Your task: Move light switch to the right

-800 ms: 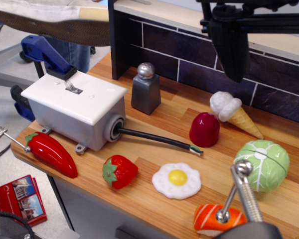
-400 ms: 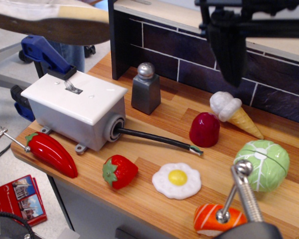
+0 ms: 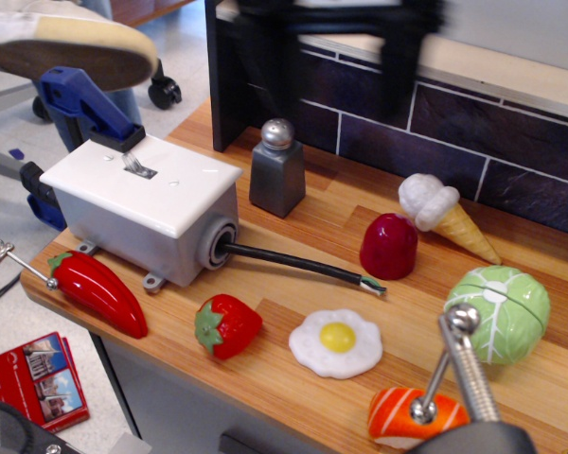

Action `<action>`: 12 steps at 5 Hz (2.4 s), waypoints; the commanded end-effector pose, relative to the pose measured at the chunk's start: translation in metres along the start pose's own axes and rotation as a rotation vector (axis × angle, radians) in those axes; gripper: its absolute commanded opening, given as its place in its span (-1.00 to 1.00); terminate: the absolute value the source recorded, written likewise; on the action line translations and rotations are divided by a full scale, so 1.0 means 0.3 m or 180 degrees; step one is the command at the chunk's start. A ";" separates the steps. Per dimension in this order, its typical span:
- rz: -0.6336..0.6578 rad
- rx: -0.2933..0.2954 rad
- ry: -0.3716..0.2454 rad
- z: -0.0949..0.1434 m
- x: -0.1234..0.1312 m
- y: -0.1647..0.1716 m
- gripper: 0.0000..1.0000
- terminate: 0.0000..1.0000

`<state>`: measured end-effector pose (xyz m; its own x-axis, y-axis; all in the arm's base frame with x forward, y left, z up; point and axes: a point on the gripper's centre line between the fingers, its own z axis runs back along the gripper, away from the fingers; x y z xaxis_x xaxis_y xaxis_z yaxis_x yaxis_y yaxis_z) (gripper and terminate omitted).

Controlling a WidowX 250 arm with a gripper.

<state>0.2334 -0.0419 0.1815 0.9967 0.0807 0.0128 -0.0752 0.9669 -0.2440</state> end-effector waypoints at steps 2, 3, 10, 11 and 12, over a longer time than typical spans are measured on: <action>0.0101 0.0189 -0.0097 0.001 0.015 0.297 1.00 -1.00; 0.0101 0.0189 -0.0097 0.001 0.015 0.297 1.00 -1.00; -0.0326 0.0544 -0.0160 -0.182 0.056 0.558 1.00 -1.00; -0.0325 0.0610 -0.0181 -0.222 0.057 0.550 1.00 -1.00; -0.0350 0.0644 -0.0116 -0.251 0.076 0.548 1.00 -1.00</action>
<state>0.2475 0.0997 0.0656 0.9980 -0.0325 0.0549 0.0350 0.9983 -0.0461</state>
